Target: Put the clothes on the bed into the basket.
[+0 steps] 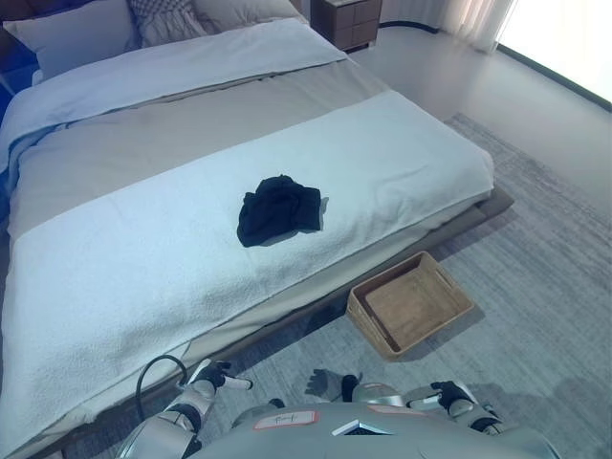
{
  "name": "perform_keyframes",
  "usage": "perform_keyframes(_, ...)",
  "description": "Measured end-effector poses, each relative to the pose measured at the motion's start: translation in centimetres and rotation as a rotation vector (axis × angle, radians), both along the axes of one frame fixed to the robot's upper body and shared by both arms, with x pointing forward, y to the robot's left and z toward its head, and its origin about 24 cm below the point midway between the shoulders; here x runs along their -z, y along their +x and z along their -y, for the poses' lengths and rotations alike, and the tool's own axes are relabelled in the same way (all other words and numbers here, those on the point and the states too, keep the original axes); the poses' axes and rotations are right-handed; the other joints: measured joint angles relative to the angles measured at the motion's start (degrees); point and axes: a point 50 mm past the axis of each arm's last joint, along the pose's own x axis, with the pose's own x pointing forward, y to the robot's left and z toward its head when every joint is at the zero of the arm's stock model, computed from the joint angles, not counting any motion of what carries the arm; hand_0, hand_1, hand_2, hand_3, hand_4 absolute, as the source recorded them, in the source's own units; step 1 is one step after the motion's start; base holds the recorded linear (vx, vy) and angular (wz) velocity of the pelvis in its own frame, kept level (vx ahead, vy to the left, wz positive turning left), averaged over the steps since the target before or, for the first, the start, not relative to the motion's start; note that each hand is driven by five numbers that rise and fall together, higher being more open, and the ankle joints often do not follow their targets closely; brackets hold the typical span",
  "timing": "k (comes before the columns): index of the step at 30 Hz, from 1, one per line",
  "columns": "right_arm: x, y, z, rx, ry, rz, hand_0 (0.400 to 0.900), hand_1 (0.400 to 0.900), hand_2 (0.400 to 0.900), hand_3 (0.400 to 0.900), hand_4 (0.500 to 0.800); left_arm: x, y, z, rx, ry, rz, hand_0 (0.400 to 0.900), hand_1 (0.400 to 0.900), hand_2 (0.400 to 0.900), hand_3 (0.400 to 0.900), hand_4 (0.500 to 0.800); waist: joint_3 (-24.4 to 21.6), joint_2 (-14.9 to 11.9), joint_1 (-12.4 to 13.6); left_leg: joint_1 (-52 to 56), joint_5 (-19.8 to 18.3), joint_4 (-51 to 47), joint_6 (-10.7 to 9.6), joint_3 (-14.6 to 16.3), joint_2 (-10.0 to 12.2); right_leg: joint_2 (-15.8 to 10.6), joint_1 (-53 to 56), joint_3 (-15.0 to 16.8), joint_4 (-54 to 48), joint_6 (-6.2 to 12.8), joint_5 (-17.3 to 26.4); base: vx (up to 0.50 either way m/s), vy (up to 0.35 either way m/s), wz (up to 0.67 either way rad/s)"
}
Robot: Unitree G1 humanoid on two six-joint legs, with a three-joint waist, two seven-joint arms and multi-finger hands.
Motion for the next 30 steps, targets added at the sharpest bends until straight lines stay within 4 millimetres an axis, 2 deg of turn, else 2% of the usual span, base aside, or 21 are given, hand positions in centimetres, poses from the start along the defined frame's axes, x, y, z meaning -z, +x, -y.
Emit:
perform_keyframes(15, 0.0, 0.0, 0.0, 0.000, 0.000, 0.000, 0.900, 0.900, 0.900, 0.900, 0.800, 0.0, -0.1, -0.1, -0.008, 0.009, -0.005, 0.900, 0.900, 0.900, 0.900, 0.800, -0.3, 0.5, 0.0, -1.0, 0.0, 0.0, 0.0, -0.2, 0.2, 0.1, -0.5, -0.2, -0.1, 0.00, 0.0, 0.01, -0.020, 0.03)
perform_keyframes(21, 0.0, 0.4, 0.0, -0.004, 0.003, 0.015, 0.900, 0.900, 0.900, 0.900, 0.800, 0.0, 0.0, -0.2, -0.010, 0.014, -0.002, 0.900, 0.900, 0.900, 0.900, 0.800, 0.5, 1.2, -0.1, -3.0, 0.2, 1.7, -0.5, -0.2, 1.1, 1.0, -2.7, -0.2, 0.7, 0.06, -0.4, 0.01, -0.120, 0.04)
perform_keyframes(25, -0.3, 1.9, 0.1, -0.022, -0.001, 0.050, 0.900, 0.900, 0.900, 0.900, 0.800, -0.6, 2.2, -0.6, -0.009, 0.033, 0.043, 0.900, 0.900, 0.900, 0.900, 0.800, 5.4, 0.2, 0.8, -9.4, -0.8, 13.8, -2.4, -3.3, 1.5, 0.7, -2.4, -0.5, 0.4, -0.82, -0.7, 0.04, -0.072, 0.12)
perform_keyframes(27, -0.6, 2.5, 0.6, -0.028, -0.017, 0.056, 0.900, 0.900, 0.900, 0.900, 0.800, -0.9, 3.4, -0.4, -0.006, 0.032, 0.071, 0.900, 0.900, 0.900, 0.900, 0.800, 7.4, -0.4, 1.7, -13.6, -0.5, 20.3, -4.3, -6.0, 1.4, -0.3, -1.9, -0.8, -0.1, -2.68, -0.9, 0.11, 0.012, 0.05)
perform_keyframes(28, -0.8, 2.9, 1.1, -0.033, -0.032, 0.062, 0.900, 0.900, 0.900, 0.900, 0.800, -1.0, 3.8, -0.1, -0.003, 0.023, 0.086, 0.900, 0.900, 0.900, 0.900, 0.800, 7.8, -0.8, 1.4, -15.2, -1.5, 20.7, -5.1, -6.8, 1.1, -0.6, -2.5, -1.4, 0.2, -3.41, -1.1, 0.13, 0.024, -0.07)
perform_keyframes(30, -1.4, 4.0, 2.1, -0.039, -0.060, 0.090, 0.900, 0.900, 0.900, 0.900, 0.800, -0.9, 3.5, 0.0, -0.019, 0.016, 0.079, 0.900, 0.900, 0.900, 0.900, 0.800, 8.0, 0.0, 1.5, -16.0, -1.3, 15.8, -4.4, -8.0, 0.9, -0.5, -3.2, -1.5, 0.3, -4.82, -1.8, 0.24, 0.084, -0.21)
